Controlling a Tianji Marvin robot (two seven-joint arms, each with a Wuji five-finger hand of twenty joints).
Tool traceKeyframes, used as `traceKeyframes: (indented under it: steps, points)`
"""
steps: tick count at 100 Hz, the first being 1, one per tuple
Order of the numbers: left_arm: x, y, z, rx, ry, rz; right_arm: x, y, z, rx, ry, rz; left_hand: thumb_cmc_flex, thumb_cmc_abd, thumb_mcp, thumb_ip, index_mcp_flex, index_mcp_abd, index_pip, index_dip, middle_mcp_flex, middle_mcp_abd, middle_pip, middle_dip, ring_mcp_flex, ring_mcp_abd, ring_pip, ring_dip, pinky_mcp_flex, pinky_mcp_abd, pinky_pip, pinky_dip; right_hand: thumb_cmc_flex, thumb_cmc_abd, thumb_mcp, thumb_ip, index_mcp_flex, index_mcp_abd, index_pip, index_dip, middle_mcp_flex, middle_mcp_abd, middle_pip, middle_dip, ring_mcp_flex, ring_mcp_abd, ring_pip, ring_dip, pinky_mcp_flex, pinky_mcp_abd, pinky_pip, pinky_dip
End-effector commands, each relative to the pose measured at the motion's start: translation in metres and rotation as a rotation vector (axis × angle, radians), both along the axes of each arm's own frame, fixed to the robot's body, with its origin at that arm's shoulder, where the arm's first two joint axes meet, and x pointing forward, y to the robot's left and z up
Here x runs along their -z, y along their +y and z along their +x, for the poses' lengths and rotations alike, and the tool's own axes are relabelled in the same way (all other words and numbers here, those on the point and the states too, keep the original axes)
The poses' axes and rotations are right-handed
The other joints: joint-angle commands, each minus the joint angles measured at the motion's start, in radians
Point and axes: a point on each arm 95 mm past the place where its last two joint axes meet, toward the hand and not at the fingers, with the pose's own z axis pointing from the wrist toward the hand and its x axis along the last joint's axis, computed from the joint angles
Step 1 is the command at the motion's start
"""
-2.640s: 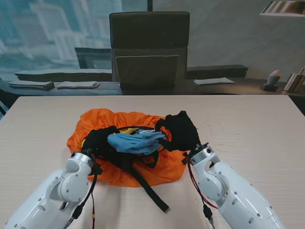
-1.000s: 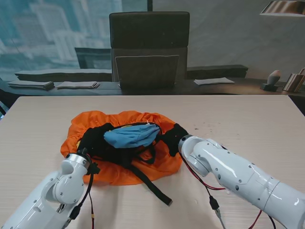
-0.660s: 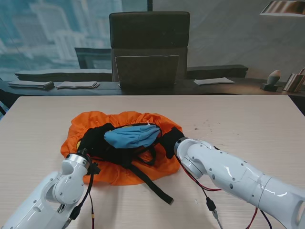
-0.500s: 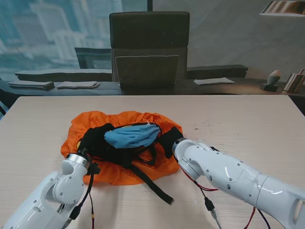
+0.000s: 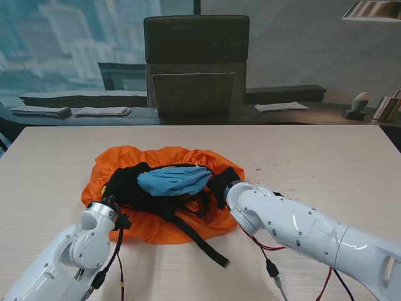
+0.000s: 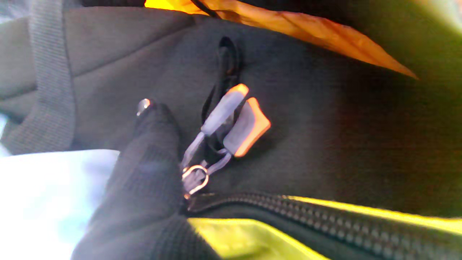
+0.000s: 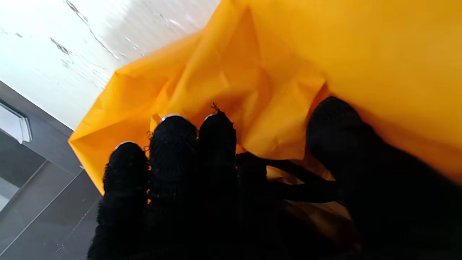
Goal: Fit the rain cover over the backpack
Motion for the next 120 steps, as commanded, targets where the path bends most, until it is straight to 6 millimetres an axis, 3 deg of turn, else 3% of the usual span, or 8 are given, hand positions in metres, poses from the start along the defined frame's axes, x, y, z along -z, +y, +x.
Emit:
traceKeyframes:
  steps: [1,18,45,55,73,87,106,120]
  points:
    - [-0.004,-0.004,0.0,0.018,-0.004,-0.008,0.003,-0.007,0.0,0.005,0.019,-0.016,0.082,0.164,0.043,0.038,0.016,-0.055,0.133,0.07,0.049,-0.09,0.042,0.001,0.004,-0.001,0.019,0.003,-0.014,-0.028,0.04,0.02,-0.046,-0.035,0.012,-0.002,0.087,-0.037,0.059,0.095,0.012,-0.007,0.018,0.024,0.014,-0.012,0.002,0.012,-0.013,0.027,0.009,-0.009]
    - [-0.002,-0.006,0.004,0.025,0.002,0.003,-0.002,-0.016,0.001,-0.049,0.011,-0.051,0.075,0.157,0.045,0.041,0.026,-0.064,0.127,0.065,0.057,-0.089,0.033,0.004,0.009,-0.002,0.019,0.002,-0.018,-0.027,0.04,0.02,0.079,-0.227,0.083,-0.199,0.279,-0.305,0.296,0.325,-0.061,-0.045,0.041,0.089,-0.062,-0.066,-0.007,0.024,-0.06,0.001,-0.028,-0.012]
    - [0.002,-0.011,0.011,0.04,0.003,0.052,-0.015,-0.034,-0.001,-0.18,0.01,-0.012,0.061,0.145,0.06,0.045,0.04,-0.07,0.119,0.06,0.071,-0.089,0.024,0.002,0.019,-0.004,0.019,0.0,-0.022,-0.021,0.043,0.022,0.16,-0.306,0.201,-0.206,0.533,-0.346,0.28,0.482,-0.298,-0.052,-0.024,0.141,-0.308,-0.071,-0.098,0.004,-0.274,-0.005,-0.124,-0.029]
    - [0.002,-0.013,0.014,0.033,-0.007,0.07,-0.023,-0.044,-0.004,-0.247,0.046,-0.008,0.014,0.112,0.146,0.036,0.056,-0.066,0.11,0.062,0.084,-0.083,0.024,0.004,0.031,-0.001,0.026,0.001,-0.016,-0.01,0.057,0.029,0.147,-0.305,0.216,-0.213,0.55,-0.343,0.255,0.506,-0.452,-0.143,-0.199,-0.108,-0.476,-0.134,-0.21,-0.042,-0.371,-0.048,-0.143,-0.047]
    - [0.001,-0.017,0.026,0.044,-0.032,0.139,-0.033,-0.053,-0.014,-0.323,0.091,0.108,-0.086,0.046,0.296,0.042,0.097,-0.087,0.098,0.05,0.122,-0.085,0.029,-0.006,0.065,0.0,0.053,0.01,-0.024,0.031,0.107,0.057,0.157,-0.256,0.196,-0.195,0.545,-0.422,0.207,0.613,-0.028,-0.133,-0.375,-0.335,-0.392,-0.134,-0.317,-0.1,-0.378,-0.052,-0.158,-0.066]
    - [0.002,-0.018,0.035,0.084,-0.036,0.199,-0.033,-0.052,-0.017,-0.324,0.089,0.232,-0.117,0.028,0.325,0.048,0.11,-0.122,0.086,0.05,0.124,-0.096,0.02,0.004,0.063,-0.016,0.053,0.011,-0.035,0.031,0.106,0.057,0.181,-0.232,0.206,-0.18,0.523,-0.422,0.224,0.648,0.213,-0.006,-0.243,-0.2,-0.207,-0.11,-0.371,-0.151,-0.357,0.021,-0.229,-0.166]
    - [0.006,-0.017,0.046,0.13,-0.036,0.293,-0.034,-0.052,-0.02,-0.288,0.123,0.314,-0.169,-0.011,0.389,0.058,0.153,-0.157,0.056,0.038,0.155,-0.105,0.004,0.005,0.085,-0.032,0.059,0.011,-0.043,0.031,0.104,0.056,0.237,-0.143,0.153,-0.13,0.458,-0.344,0.264,0.614,0.223,0.073,-0.097,-0.036,-0.172,-0.1,-0.28,-0.104,-0.37,0.046,-0.253,-0.277]
    - [0.008,-0.018,0.054,0.154,-0.035,0.339,-0.043,-0.056,-0.021,-0.346,0.099,0.231,-0.216,-0.051,0.458,0.072,0.193,-0.17,0.049,0.028,0.188,-0.101,0.042,0.026,0.114,-0.031,0.123,0.048,-0.047,0.033,0.104,0.056,0.235,-0.146,0.219,-0.134,0.542,-0.326,0.273,0.206,0.21,0.059,-0.097,0.003,-0.195,-0.094,-0.235,-0.119,-0.354,0.055,-0.24,-0.295]
